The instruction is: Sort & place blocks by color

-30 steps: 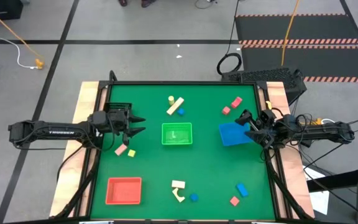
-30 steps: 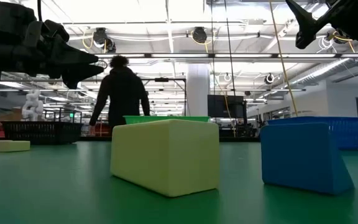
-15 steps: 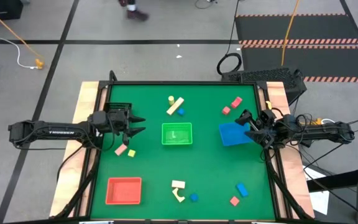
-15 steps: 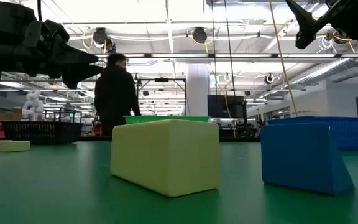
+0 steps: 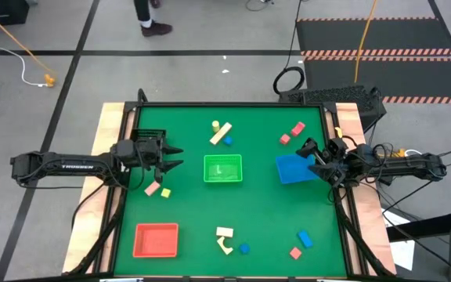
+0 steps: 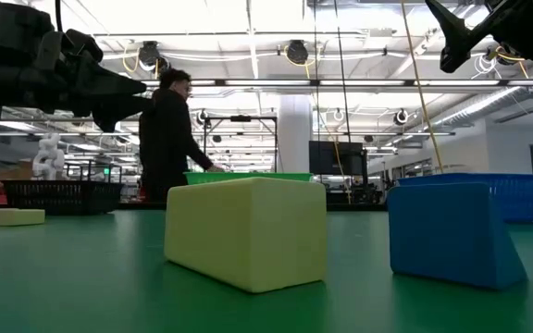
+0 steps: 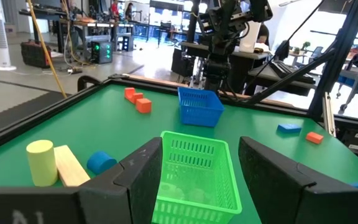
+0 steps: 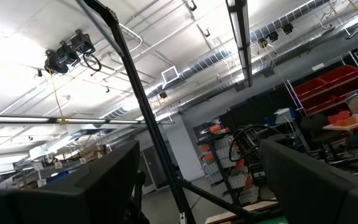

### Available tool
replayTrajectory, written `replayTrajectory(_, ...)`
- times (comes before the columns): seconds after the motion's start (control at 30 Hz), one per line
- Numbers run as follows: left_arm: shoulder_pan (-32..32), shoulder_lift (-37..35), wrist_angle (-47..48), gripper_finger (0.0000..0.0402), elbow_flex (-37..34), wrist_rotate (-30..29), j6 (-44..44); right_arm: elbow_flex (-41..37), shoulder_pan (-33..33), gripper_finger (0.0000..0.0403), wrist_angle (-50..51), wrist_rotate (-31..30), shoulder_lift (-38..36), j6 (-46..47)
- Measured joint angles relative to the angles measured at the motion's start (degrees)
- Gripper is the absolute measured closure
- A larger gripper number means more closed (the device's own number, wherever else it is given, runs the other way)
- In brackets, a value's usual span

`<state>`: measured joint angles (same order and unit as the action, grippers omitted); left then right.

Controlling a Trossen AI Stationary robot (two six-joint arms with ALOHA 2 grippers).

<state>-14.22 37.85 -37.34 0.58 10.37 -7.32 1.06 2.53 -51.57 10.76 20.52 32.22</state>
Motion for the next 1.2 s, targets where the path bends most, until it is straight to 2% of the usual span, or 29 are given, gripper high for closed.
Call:
replayTrajectory(0.3, 0.0, 0.0, -1.2, 0.0188, 0.0, 0.0, 1.2, 0.0, 0.0, 0.0078, 0.0, 0.0, 0.0, 0.0)
replayTrajectory(0.57, 0.0, 0.0, -10.1, 0.0188, 0.0, 0.0, 1.1, 0.0, 0.0, 0.0078, 0.0, 0.0, 0.0, 0.0)
replayTrajectory(0.77, 0.0, 0.0, -9.9, 0.0188, 1.7, 0.0, -5.8, 0.0, 0.0, 0.0078, 0.0, 0.0, 0.0, 0.0)
replayTrajectory(0.93, 0.5, 0.0, -1.1, 0.0188, 6.5, 0.0, -9.8, 0.0, 0.0, 0.0078, 0.0, 0.0, 0.0, 0.0)
replayTrajectory(1.2, 4.9, 3.0, 29.5, 0.0188, 18.5, 0.0, -14.8, 0.0, 0.0, 0.0078, 0.0, 0.0, 0.0, 0.0)
